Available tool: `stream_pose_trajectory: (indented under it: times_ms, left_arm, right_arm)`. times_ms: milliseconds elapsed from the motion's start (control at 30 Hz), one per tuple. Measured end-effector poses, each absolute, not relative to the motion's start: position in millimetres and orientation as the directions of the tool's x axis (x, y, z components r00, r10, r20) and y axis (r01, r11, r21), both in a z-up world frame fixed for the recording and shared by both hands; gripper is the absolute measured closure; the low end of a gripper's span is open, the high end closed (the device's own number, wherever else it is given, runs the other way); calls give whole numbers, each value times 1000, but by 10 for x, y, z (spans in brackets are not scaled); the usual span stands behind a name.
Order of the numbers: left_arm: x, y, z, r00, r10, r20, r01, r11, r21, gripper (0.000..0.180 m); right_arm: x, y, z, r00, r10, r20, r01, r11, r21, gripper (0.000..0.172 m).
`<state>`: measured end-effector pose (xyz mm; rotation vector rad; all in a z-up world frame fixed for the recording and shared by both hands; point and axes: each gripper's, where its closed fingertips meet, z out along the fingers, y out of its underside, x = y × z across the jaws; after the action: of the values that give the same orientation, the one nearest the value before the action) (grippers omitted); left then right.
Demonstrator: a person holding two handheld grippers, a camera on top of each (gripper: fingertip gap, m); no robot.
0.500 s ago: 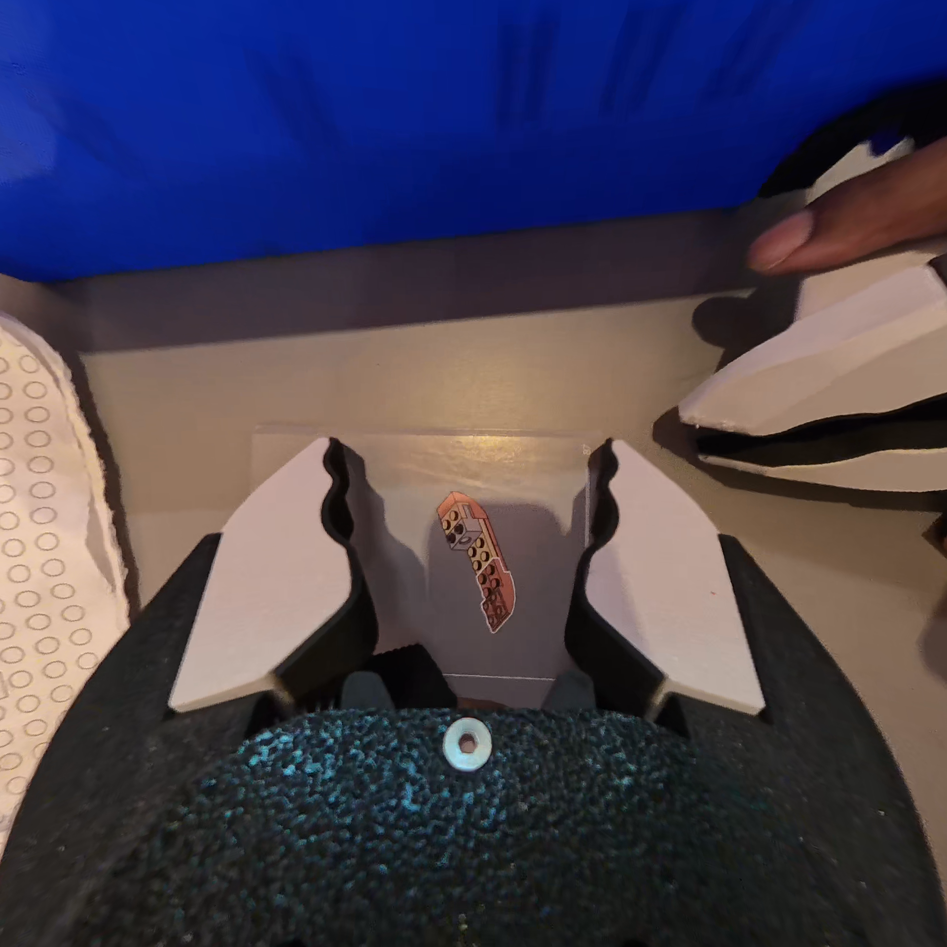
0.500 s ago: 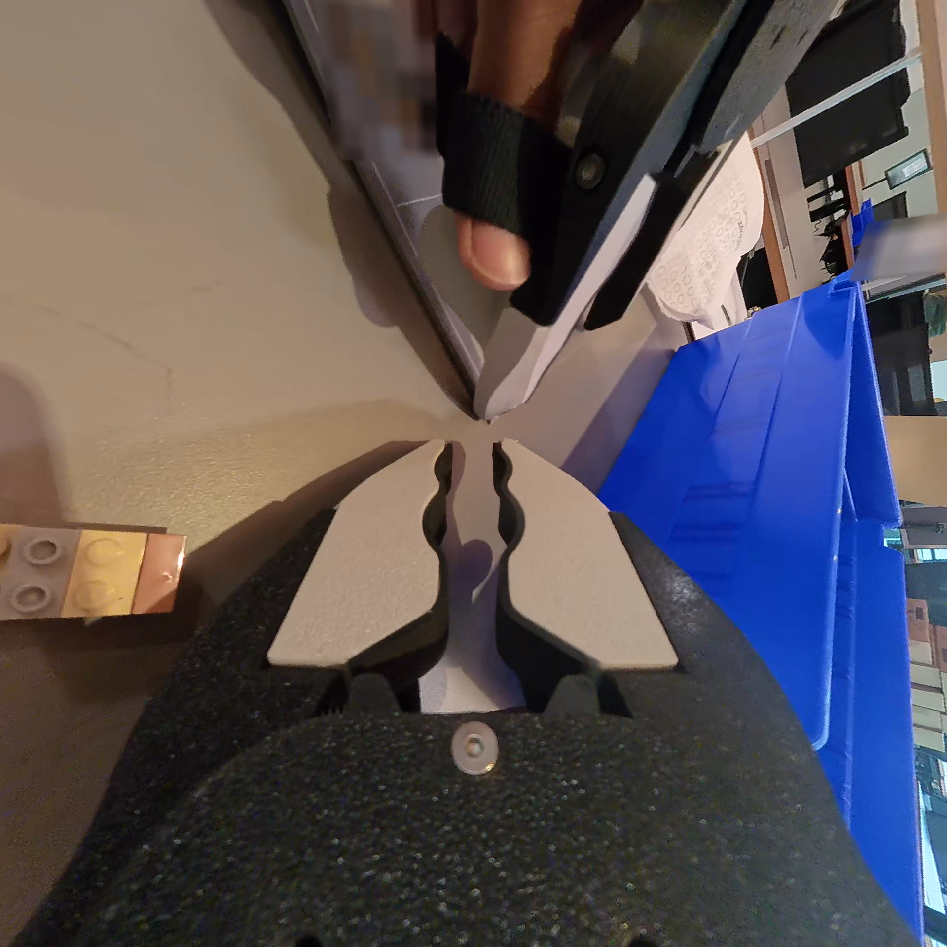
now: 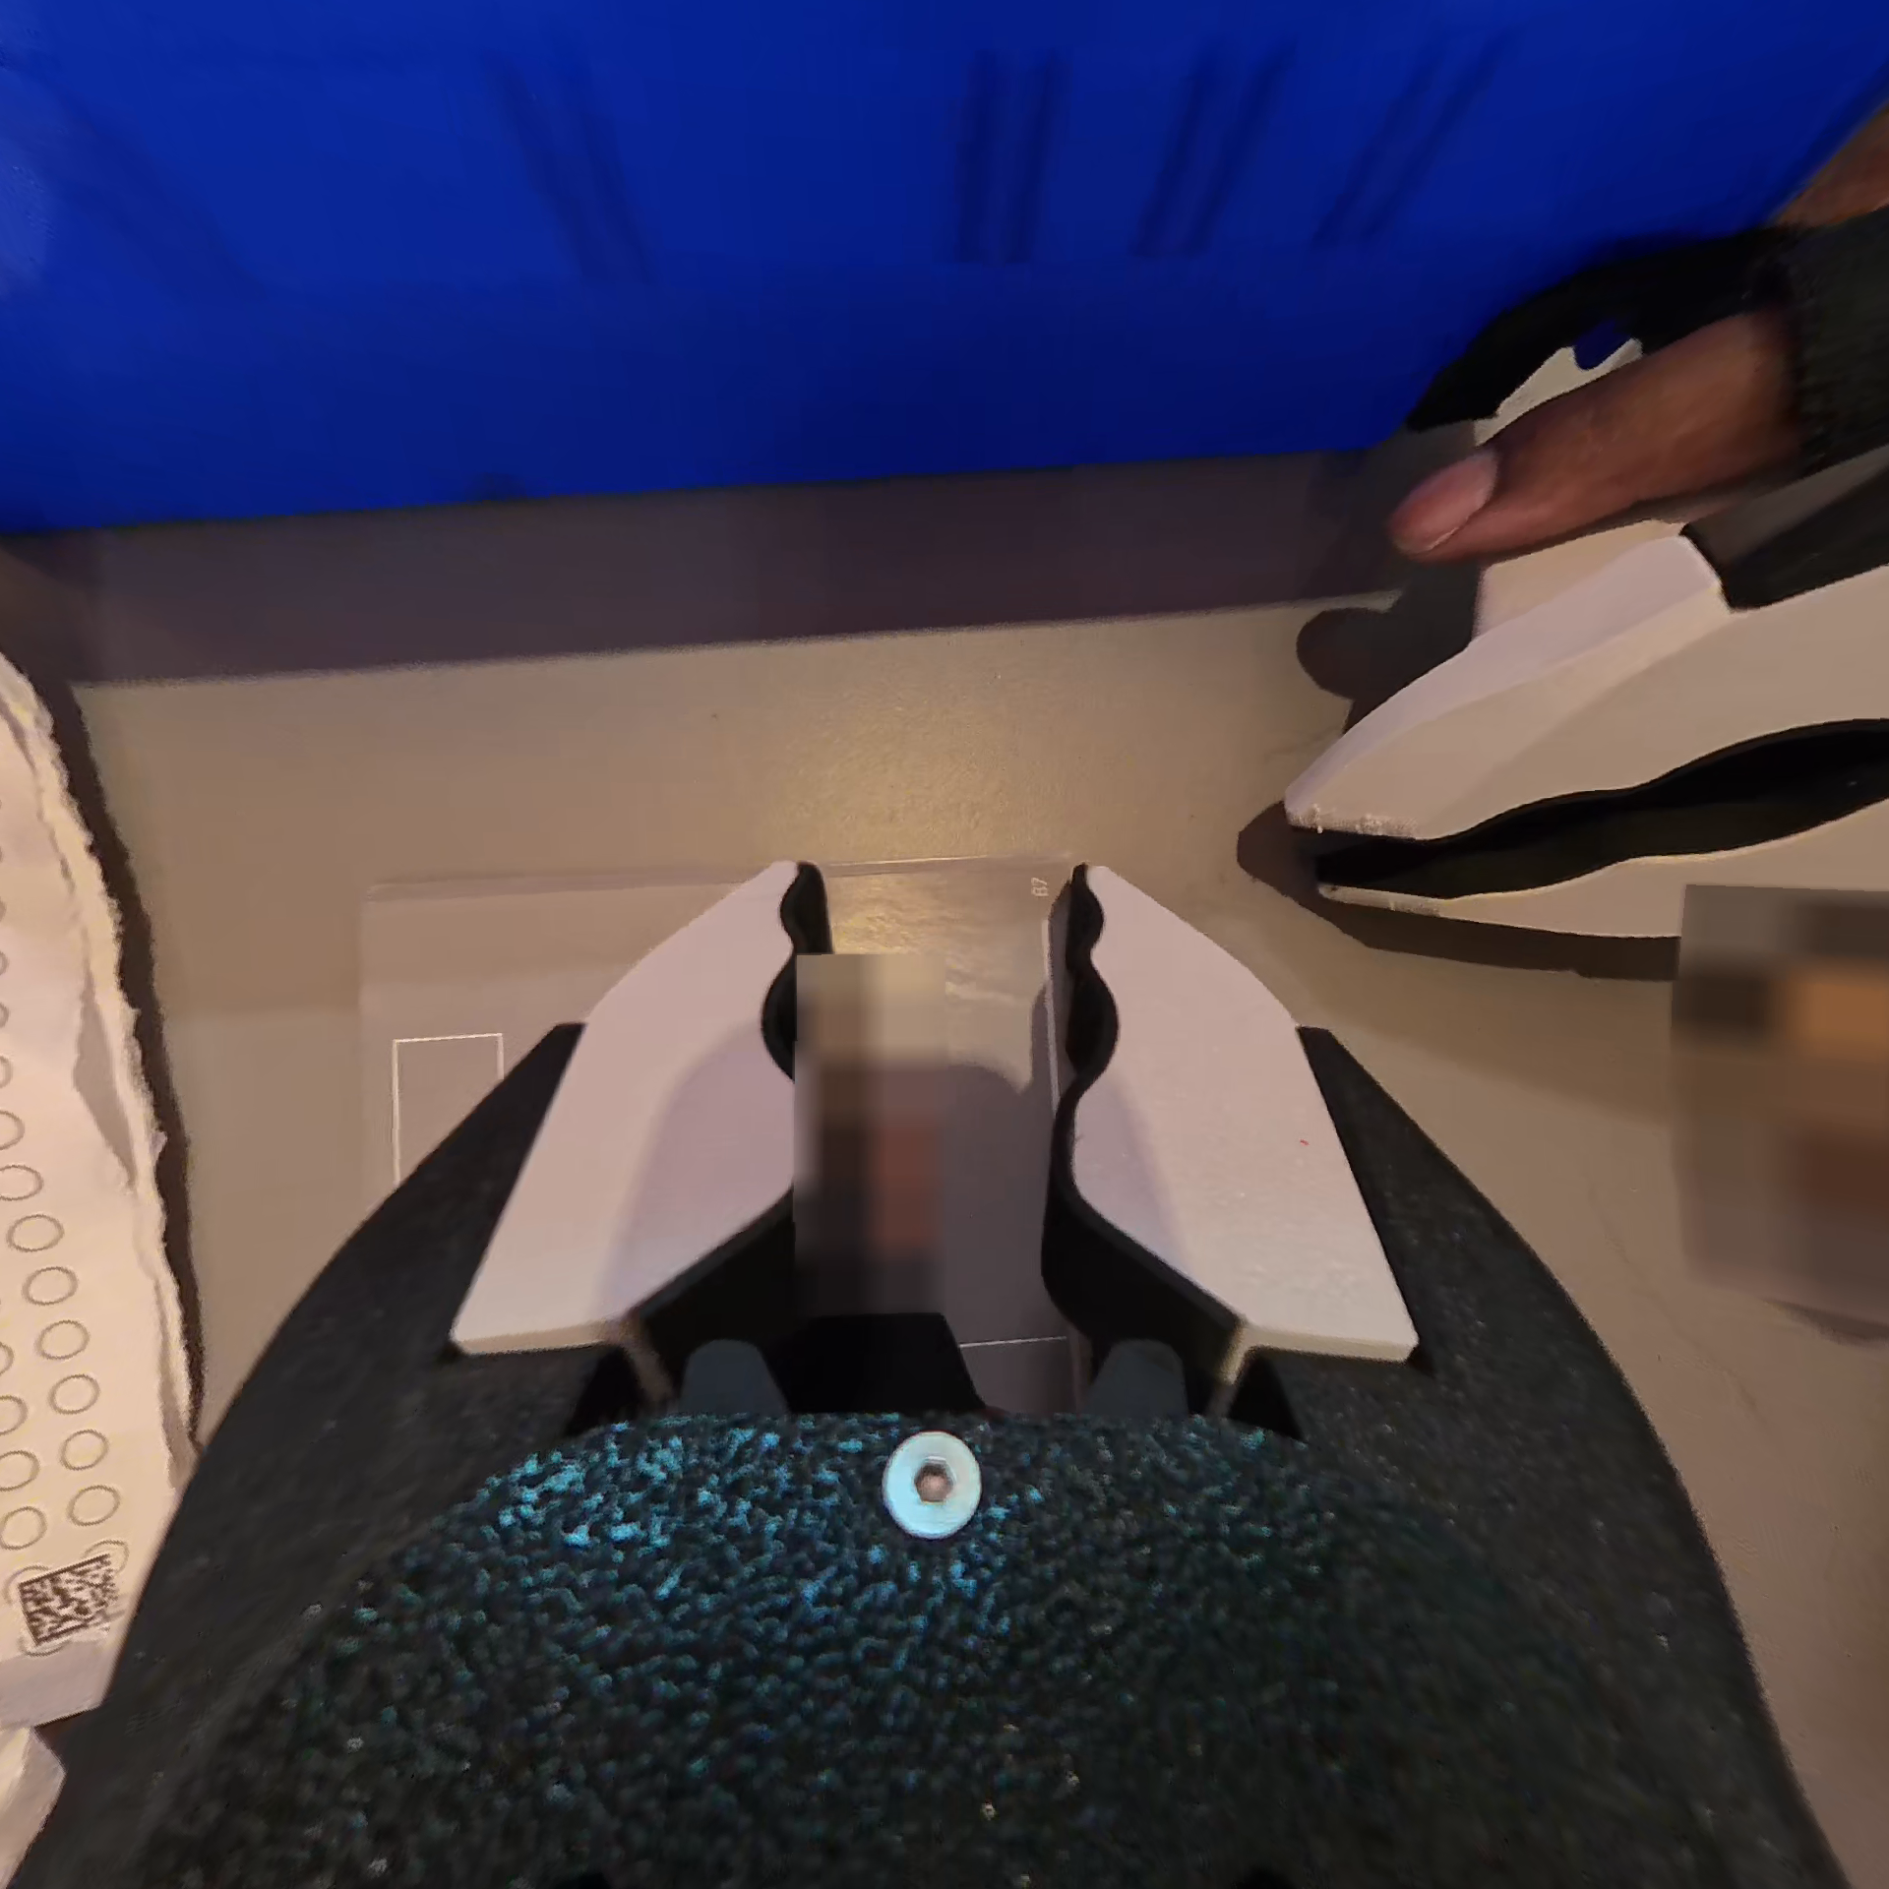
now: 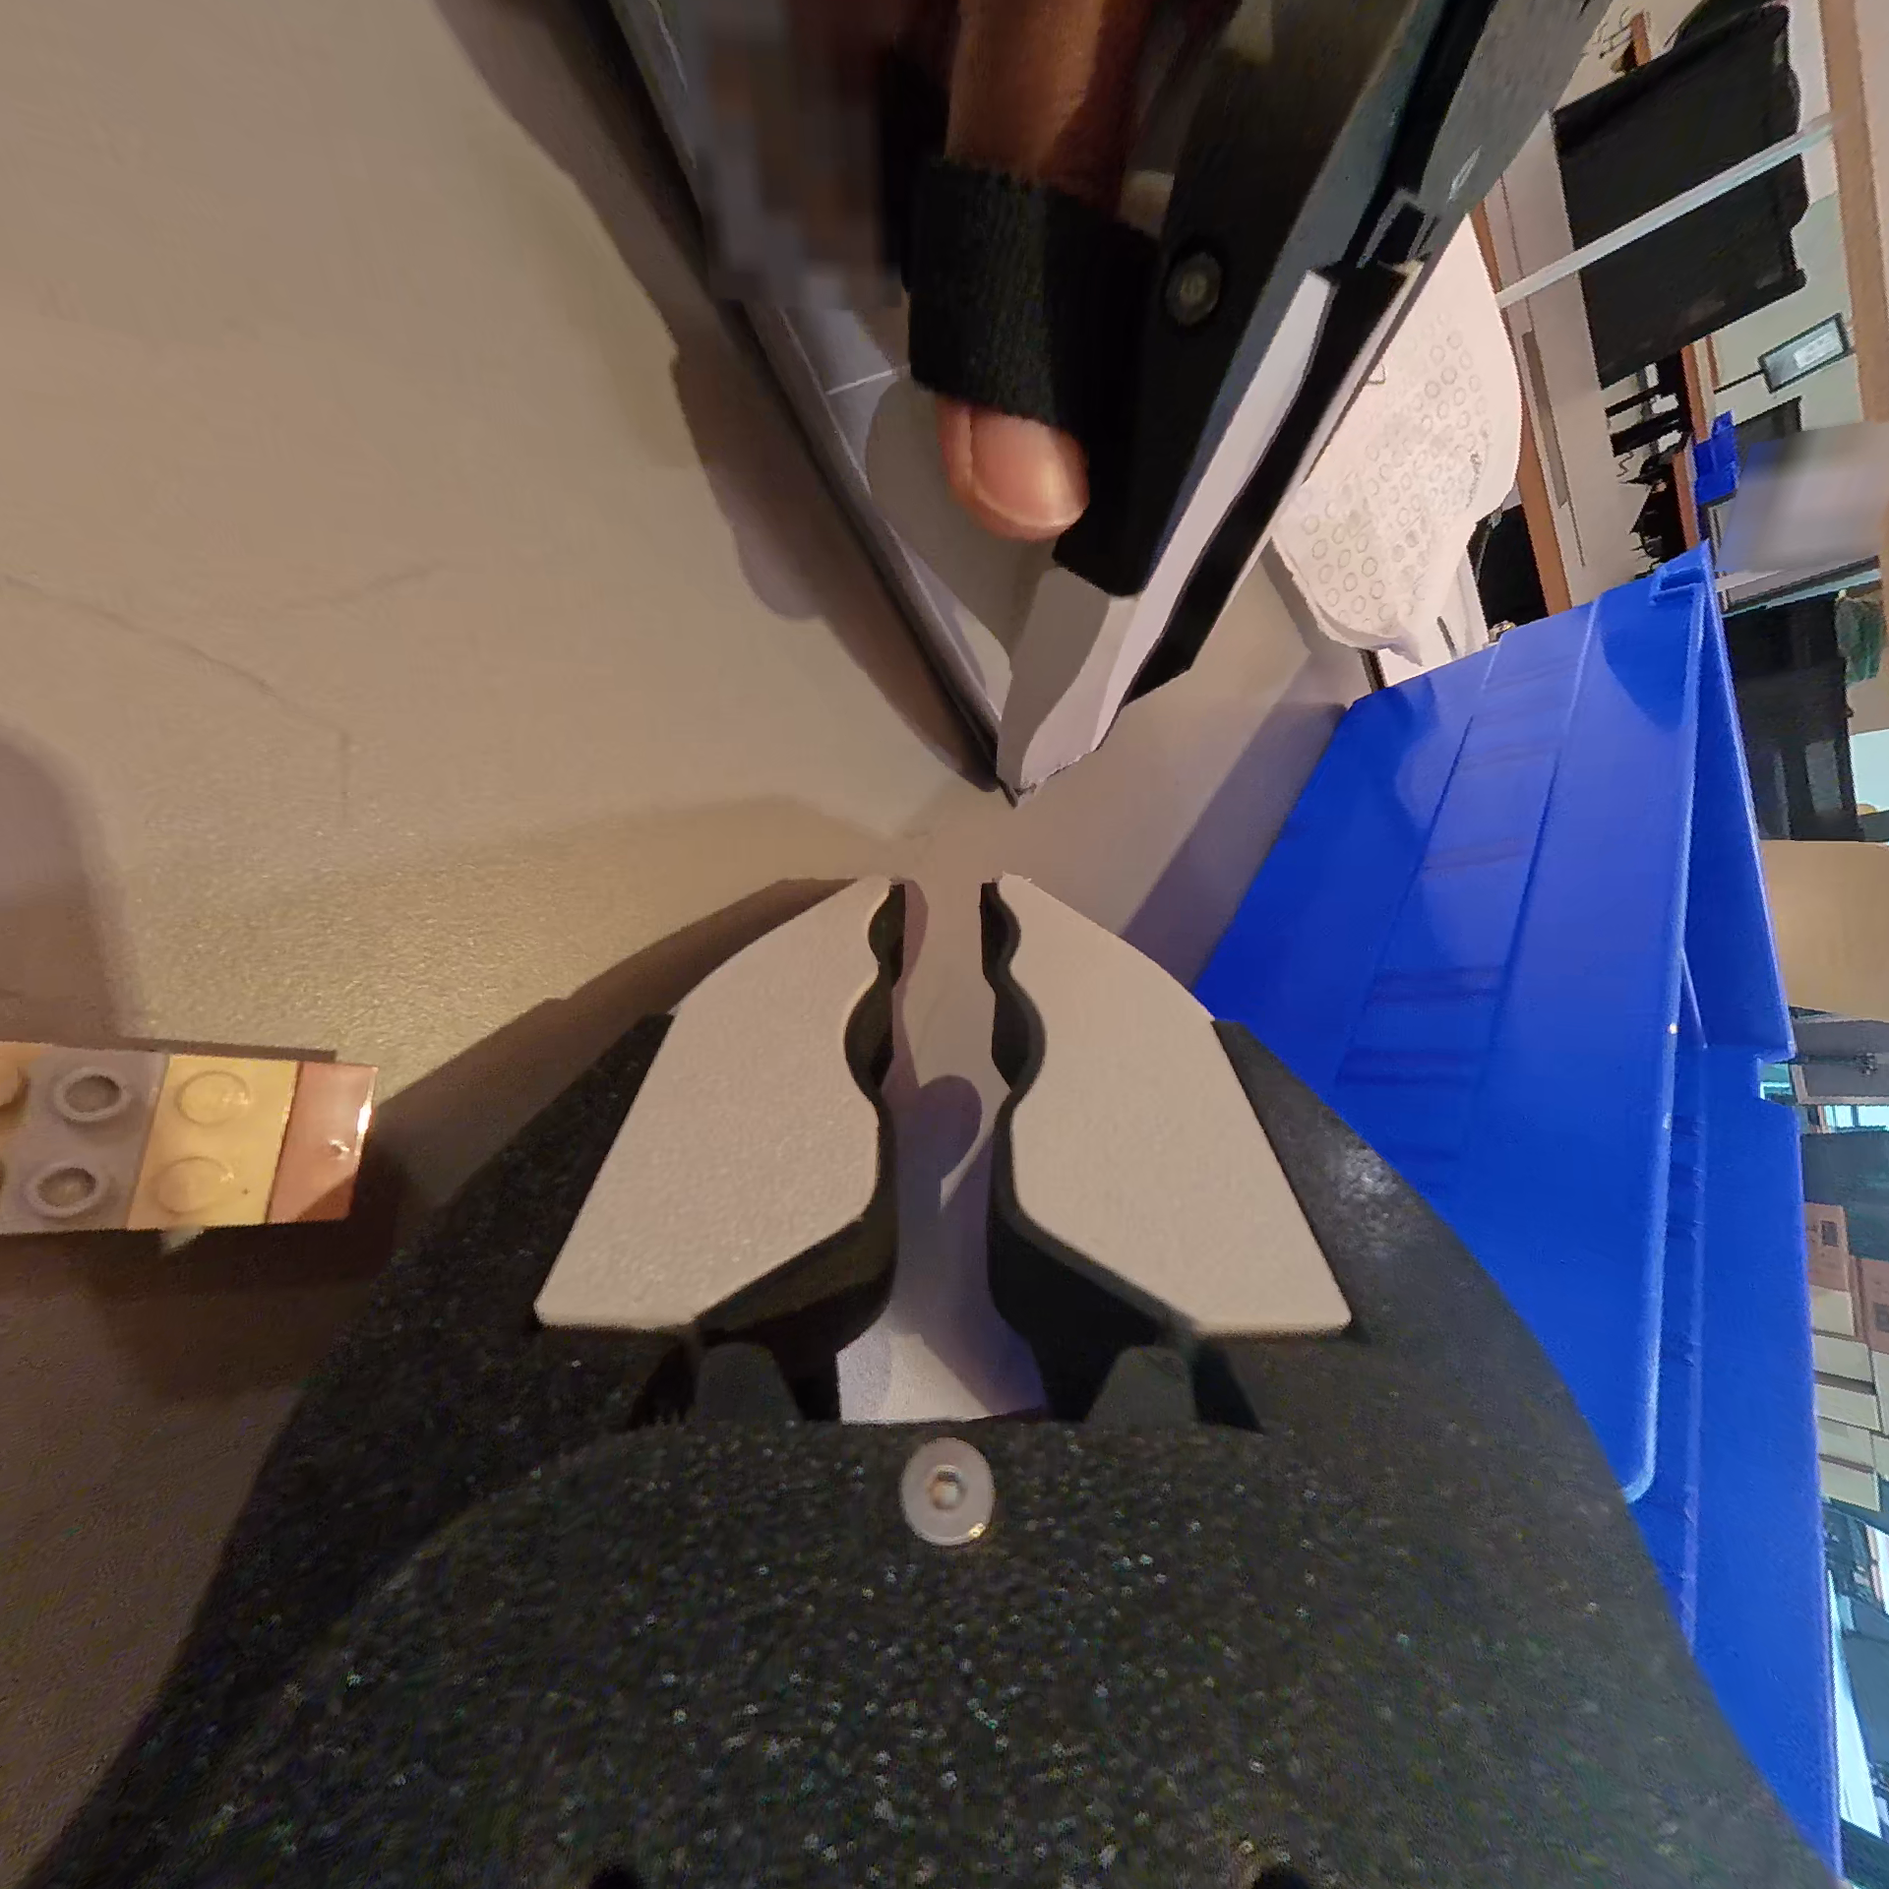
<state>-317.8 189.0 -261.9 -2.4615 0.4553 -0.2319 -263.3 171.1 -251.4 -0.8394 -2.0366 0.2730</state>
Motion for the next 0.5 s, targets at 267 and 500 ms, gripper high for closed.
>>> stream_pose_trajectory:
  times_ms: [267, 500]
  left_arm:
    - [-3171, 1855, -2612, 918, -386, 88, -256, -747, -613, 144]
    - [-3174, 1844, -2608, 916, -384, 117, -233, -746, -624, 146]
  right_arm:
    - [-2636, 1707, -2514, -378, 651, 658, 455, 750, -481, 158]
    - [-2642, 1705, -2513, -378, 651, 658, 454, 750, -481, 158]
